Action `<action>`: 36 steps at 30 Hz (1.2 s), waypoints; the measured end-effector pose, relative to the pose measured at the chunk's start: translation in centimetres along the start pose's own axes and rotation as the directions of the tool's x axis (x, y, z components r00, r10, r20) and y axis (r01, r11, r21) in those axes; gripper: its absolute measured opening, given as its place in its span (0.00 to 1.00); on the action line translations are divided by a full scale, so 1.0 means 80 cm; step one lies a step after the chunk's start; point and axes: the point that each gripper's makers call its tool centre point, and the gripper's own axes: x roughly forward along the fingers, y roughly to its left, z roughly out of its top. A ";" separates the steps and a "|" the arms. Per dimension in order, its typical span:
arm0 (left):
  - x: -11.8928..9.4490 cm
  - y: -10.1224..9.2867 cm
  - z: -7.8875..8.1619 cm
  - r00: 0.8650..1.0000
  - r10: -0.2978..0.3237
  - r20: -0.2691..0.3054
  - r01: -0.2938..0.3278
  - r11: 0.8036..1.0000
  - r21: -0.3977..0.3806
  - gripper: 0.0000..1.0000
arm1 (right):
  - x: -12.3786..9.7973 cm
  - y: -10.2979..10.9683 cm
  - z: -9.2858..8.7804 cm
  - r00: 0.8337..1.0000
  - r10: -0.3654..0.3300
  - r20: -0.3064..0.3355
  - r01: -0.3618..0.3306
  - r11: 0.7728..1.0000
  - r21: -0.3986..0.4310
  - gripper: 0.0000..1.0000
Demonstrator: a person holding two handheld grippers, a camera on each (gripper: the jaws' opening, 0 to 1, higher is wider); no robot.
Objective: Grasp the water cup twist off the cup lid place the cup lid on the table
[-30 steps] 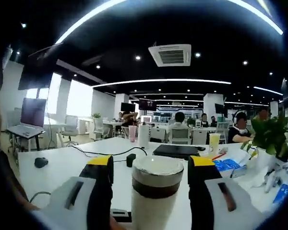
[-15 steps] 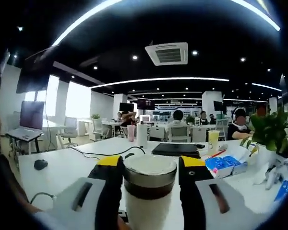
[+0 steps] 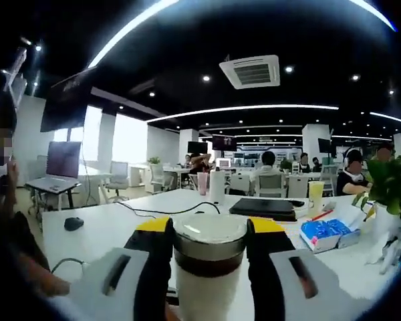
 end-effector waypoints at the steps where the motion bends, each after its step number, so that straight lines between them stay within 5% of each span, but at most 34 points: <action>1: 0.000 0.000 0.000 1.000 0.000 0.000 0.000 1.000 0.001 0.52 | -0.001 0.001 0.000 1.000 0.015 -0.001 -0.015 1.000 -0.002 0.46; 15: 0.000 0.001 0.001 1.000 -0.004 0.000 0.004 1.000 -0.002 0.52 | 0.001 0.007 -0.004 0.977 0.211 -0.032 -0.211 0.977 -0.004 0.45; 20: 0.000 0.001 0.002 1.000 -0.004 0.000 0.004 1.000 -0.007 0.52 | 0.004 0.006 -0.005 0.956 0.291 -0.041 -0.292 0.956 -0.012 0.45; 23: 0.000 0.001 0.002 1.000 -0.005 0.000 0.005 1.000 -0.004 0.52 | 0.003 0.009 -0.007 0.943 0.327 -0.063 -0.332 0.939 -0.091 0.46; 36: -0.002 0.002 0.007 1.000 -0.014 0.018 0.015 0.998 -0.054 0.52 | 0.003 0.009 -0.016 0.900 0.426 -0.089 -0.429 0.903 -0.026 0.45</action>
